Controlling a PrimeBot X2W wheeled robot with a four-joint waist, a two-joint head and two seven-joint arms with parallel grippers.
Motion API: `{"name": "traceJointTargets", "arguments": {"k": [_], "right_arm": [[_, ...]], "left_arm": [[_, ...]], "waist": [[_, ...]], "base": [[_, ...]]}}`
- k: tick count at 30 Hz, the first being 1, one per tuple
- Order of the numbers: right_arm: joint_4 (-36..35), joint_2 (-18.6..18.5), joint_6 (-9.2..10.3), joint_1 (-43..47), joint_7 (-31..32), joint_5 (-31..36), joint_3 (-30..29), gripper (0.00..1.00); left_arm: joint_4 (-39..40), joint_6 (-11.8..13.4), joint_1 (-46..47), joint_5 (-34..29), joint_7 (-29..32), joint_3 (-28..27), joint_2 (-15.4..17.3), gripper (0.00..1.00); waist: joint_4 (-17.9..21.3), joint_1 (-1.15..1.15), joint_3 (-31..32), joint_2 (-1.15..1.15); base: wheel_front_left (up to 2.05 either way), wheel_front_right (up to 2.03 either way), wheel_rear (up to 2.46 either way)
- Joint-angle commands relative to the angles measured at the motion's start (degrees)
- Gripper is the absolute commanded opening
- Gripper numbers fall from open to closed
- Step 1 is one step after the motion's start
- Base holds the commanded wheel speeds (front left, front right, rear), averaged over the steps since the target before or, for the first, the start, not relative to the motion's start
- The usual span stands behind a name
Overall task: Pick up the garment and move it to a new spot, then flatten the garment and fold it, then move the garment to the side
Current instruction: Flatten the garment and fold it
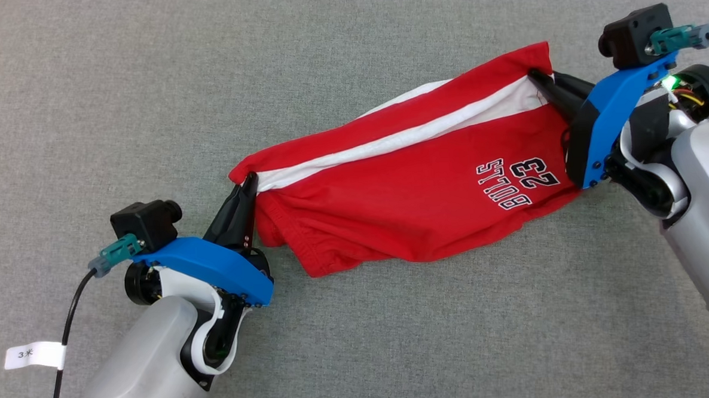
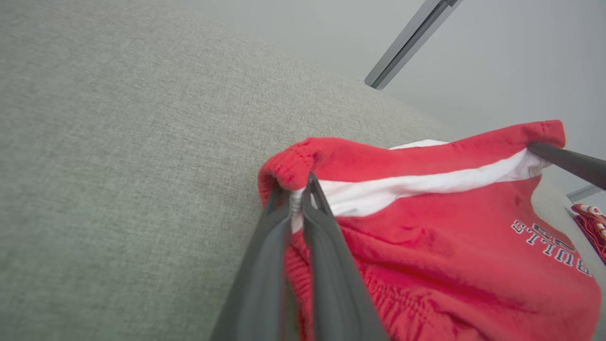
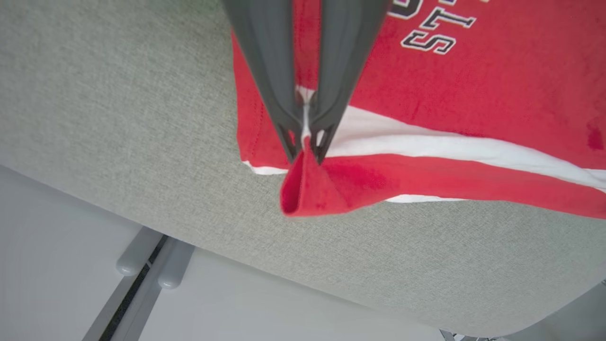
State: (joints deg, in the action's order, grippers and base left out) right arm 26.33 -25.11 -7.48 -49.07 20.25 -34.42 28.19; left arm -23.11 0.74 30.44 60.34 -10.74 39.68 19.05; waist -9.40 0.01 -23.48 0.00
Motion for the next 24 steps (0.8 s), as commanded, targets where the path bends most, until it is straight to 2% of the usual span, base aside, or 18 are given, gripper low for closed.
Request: {"name": "traceJointTargets", "arguments": {"k": [1, 2, 3, 4, 5, 13, 19, 22, 24], "right_arm": [[0.7, 0.4, -0.03, -1.1, -0.8, 0.1, 0.4, 1.0], [1.5, 0.5, -0.03, -1.4, -1.1, -0.1, 0.7, 1.0], [2.2, 0.7, -0.03, -1.4, -1.6, -0.3, 1.0, 1.0], [2.9, 0.9, -0.03, -1.4, -2.0, -0.4, 1.3, 1.0], [3.7, 1.0, -0.03, -1.4, -2.4, -0.4, 1.5, 1.0], [7.9, 1.8, -0.03, 1.6, -5.6, -1.6, 2.2, 1.0], [9.6, 2.1, -0.03, 4.3, -6.5, -2.8, 1.6, 1.0], [9.9, 1.9, -0.03, 5.9, -6.3, -3.4, 1.1, 1.0], [10.1, 1.9, -0.03, 6.9, -6.4, -3.7, 0.6, 1.0]], "left_arm": [[-0.5, -0.4, 1.0, -0.5, -0.4, 0.1, -0.3, 0.32], [-0.8, -0.9, 1.2, -0.6, -0.6, 0.3, -0.4, 0.45], [-1.1, -1.0, 1.3, -0.6, -0.7, 0.4, -0.6, 0.76], [-1.2, -1.4, 1.3, -0.7, -0.9, 0.5, -0.7, 0.91], [-1.3, -1.5, 1.1, -0.7, -1.2, 0.5, -0.9, 1.0], [-1.5, -1.5, -2.6, -2.8, -3.4, 0.2, -0.4, 1.0], [-0.3, -0.6, -6.6, -5.8, -4.4, -2.5, 0.3, 1.0], [2.4, -0.5, -9.2, -9.8, -4.4, -6.9, 0.2, 1.0], [4.0, -0.7, -11.2, -14.7, -4.4, -9.4, 0.2, 1.0]], "waist": [[0.0, -0.01, 0.2, 0.0], [0.1, -0.01, 0.3, 0.0], [0.1, -0.01, 0.6, 0.0], [0.2, -0.01, 0.9, 0.0], [0.3, -0.01, 1.3, 0.0], [1.0, -0.01, 6.4, 0.0], [1.5, -0.01, 10.0, 0.0], [1.6, -0.01, 11.4, 0.0], [1.6, -0.01, 12.0, 0.0]], "base": [[0.0, 0.0, 0.0], [0.0, 0.0, 0.0], [0.0, 0.0, 0.0], [0.0, 0.0, 0.0], [0.0, 0.0, 0.0], [0.0, 0.0, 0.0], [0.0, 0.0, 0.0], [0.0, 0.0, 0.0], [0.0, 0.0, 0.0]]}}
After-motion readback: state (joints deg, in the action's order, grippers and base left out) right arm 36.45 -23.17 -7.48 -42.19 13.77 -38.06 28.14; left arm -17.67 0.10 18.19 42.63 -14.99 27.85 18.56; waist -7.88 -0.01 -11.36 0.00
